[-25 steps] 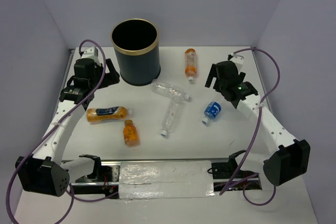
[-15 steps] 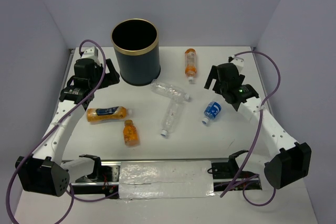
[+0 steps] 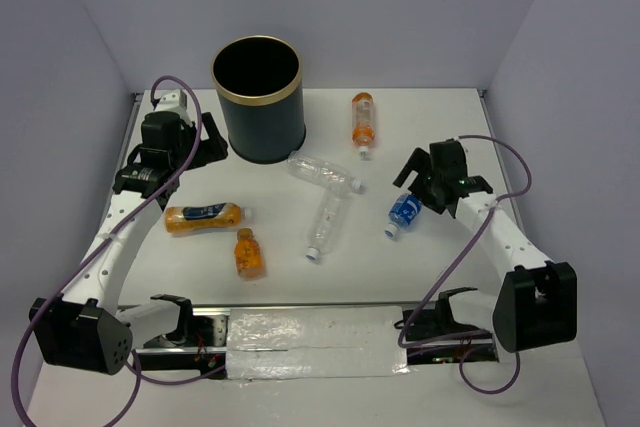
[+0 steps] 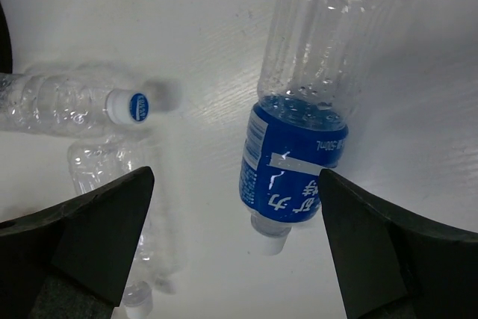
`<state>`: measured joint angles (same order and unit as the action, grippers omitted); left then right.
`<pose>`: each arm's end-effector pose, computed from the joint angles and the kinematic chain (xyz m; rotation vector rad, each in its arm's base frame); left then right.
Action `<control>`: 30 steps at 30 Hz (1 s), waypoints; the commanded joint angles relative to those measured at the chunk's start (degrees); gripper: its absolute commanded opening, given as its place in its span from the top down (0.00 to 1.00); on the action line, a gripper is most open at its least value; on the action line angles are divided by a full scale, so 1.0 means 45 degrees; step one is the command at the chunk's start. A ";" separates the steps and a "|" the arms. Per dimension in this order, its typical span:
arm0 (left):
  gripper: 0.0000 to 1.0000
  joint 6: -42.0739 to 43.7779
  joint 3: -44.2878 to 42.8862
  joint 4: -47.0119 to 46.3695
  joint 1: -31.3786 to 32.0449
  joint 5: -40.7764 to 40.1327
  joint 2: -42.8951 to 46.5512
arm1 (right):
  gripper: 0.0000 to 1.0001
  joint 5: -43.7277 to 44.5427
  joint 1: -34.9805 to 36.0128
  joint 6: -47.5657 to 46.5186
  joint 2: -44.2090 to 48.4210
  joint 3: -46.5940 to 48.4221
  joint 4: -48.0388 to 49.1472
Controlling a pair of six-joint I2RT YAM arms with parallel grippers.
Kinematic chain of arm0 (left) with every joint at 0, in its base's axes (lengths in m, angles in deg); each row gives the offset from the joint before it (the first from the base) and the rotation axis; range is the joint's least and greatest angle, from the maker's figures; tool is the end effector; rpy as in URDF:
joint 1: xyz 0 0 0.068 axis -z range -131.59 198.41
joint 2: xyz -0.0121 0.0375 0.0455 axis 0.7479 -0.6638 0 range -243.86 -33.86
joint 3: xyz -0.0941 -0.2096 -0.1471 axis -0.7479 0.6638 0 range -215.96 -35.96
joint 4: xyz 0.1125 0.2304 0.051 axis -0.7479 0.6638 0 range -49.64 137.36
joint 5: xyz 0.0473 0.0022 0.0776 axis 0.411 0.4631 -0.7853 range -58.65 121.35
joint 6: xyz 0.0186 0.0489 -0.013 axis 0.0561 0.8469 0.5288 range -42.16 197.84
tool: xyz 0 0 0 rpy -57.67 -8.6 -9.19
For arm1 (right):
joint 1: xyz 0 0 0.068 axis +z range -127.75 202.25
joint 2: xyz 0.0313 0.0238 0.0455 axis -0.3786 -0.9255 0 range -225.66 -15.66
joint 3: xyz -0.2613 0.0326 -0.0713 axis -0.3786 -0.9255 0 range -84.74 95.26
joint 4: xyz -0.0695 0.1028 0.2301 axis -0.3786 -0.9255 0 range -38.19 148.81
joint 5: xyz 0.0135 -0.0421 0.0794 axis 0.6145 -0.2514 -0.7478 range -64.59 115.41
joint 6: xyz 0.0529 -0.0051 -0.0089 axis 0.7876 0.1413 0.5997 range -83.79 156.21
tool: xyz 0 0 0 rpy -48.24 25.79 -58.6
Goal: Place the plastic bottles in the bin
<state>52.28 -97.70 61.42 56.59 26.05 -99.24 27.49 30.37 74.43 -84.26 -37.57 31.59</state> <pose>0.2556 -0.0333 0.3521 -0.3627 1.9784 -0.2848 0.2437 0.0336 0.2434 0.6509 2.3568 0.3223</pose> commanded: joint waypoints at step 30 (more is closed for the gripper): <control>0.01 0.0329 0.0067 -0.0129 0.0036 0.0026 0.0214 | 0.20 -0.0015 -0.0555 0.1527 -0.3174 -0.0835 0.2006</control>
<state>52.41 -97.43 61.53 56.59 26.10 -98.57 27.08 27.94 80.53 -98.42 -40.60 37.71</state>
